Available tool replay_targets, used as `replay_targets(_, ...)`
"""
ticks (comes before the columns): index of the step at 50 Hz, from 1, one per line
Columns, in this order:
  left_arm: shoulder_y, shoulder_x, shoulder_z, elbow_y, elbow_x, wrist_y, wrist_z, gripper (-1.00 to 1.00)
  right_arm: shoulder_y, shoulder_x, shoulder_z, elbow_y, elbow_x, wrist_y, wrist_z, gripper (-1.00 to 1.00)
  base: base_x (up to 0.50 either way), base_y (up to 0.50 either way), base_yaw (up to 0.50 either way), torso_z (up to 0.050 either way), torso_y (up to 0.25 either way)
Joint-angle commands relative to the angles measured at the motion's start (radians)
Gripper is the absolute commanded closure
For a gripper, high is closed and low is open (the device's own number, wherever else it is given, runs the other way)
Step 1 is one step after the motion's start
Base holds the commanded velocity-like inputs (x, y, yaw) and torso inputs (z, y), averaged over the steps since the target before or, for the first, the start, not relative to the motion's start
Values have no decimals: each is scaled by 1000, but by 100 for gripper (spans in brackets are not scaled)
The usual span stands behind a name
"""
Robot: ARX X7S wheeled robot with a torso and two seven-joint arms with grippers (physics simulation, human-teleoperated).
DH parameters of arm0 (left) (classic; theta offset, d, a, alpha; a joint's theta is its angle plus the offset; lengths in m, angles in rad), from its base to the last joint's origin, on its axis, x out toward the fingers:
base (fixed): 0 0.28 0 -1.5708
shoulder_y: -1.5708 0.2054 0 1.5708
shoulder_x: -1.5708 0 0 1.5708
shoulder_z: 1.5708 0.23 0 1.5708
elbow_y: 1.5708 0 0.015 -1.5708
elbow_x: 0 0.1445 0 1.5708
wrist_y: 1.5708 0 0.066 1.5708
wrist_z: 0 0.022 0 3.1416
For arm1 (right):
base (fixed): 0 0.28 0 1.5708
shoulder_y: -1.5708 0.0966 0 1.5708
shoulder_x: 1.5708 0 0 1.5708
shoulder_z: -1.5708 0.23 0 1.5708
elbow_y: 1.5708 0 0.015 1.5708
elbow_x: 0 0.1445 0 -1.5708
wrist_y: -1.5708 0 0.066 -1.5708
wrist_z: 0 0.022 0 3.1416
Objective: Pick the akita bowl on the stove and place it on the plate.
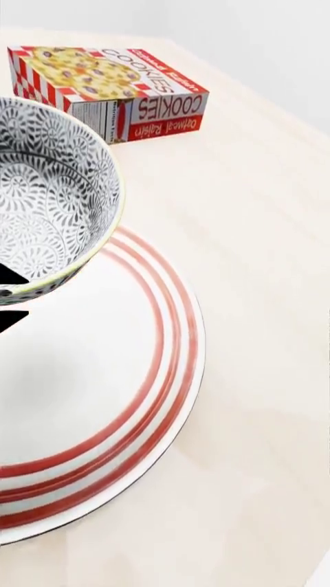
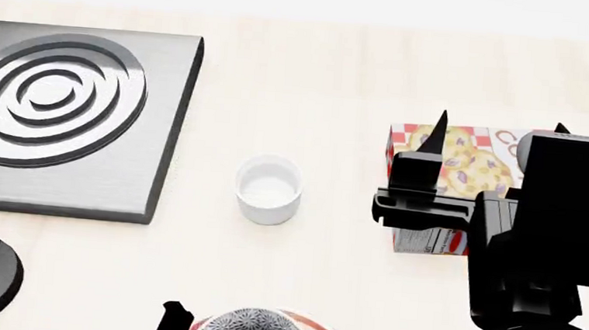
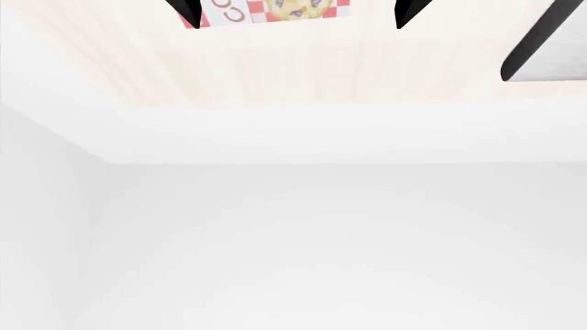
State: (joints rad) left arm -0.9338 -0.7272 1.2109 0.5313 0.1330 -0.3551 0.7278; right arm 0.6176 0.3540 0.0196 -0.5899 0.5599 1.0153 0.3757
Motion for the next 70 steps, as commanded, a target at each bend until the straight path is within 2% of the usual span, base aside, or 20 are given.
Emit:
replay_targets(1,18,9,8,-4,9,4,-25,100,0,2,0,2,4,-3,3,-100,0,0,0,0,10)
replay_targets(70,117,32,27,-38,13,21,-127,100,0,17,-13,10,23,-18,18,-100,0,0,0,0,0)
